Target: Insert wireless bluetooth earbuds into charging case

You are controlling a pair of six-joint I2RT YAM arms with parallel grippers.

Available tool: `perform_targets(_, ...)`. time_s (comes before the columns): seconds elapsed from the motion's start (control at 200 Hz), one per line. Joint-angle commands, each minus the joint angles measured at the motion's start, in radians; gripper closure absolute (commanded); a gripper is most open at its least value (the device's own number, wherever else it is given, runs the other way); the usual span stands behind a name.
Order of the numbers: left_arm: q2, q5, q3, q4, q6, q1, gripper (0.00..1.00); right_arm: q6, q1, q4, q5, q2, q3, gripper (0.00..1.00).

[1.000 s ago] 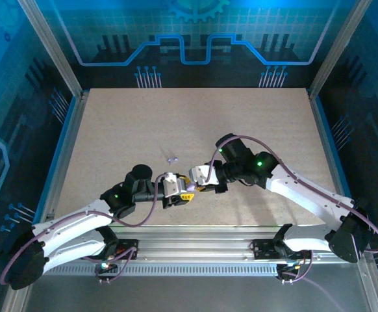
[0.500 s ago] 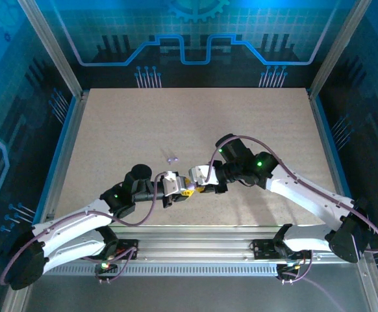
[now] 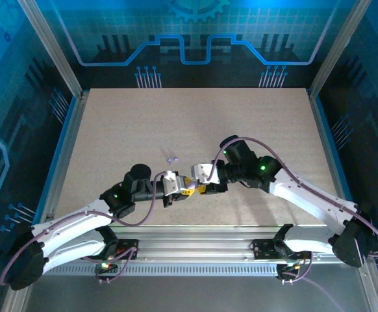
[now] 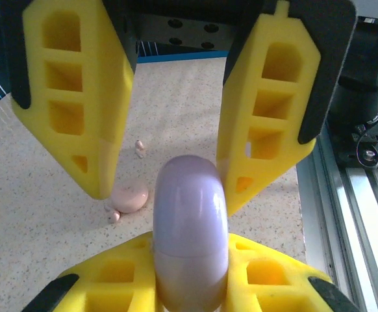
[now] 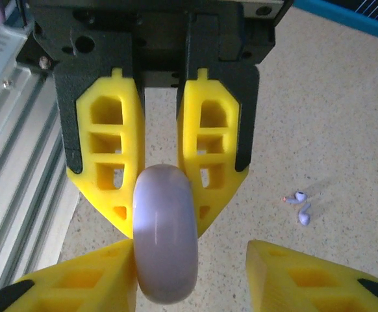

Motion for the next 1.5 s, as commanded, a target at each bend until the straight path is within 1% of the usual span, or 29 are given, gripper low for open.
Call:
perform_targets(0.0,0.007,0.049,0.033,0.005,0.005,-0.007,0.8,0.052,-0.052,0.096,-0.029,-0.046,-0.011,0.54)
perform_targets(0.275,0.004,0.054,0.026,0.011,0.002,-0.005,0.81,0.098,-0.108,0.129,-0.011,-0.078,-0.037,0.54)
perform_targets(0.67,0.004,0.048,0.017,0.028,-0.002,-0.005,0.82,0.139,-0.124,0.179,0.001,-0.091,-0.065,0.54)
perform_targets(1.01,-0.012,0.054,0.019,0.044,-0.035,0.013,0.82,0.164,-0.136,0.203,-0.048,-0.117,-0.084,0.54)
perform_targets(1.171,-0.007,0.081,0.016,0.056,-0.101,0.046,0.83,0.172,-0.148,0.211,-0.08,-0.15,-0.099,0.54)
perform_targets(1.351,0.0,0.093,-0.006,0.119,-0.157,0.076,0.83,0.19,-0.148,0.211,-0.082,-0.177,-0.099,0.54)
perform_targets(1.496,0.0,0.114,-0.009,0.128,-0.203,0.12,0.83,0.215,-0.148,0.214,-0.064,-0.187,-0.099,0.54)
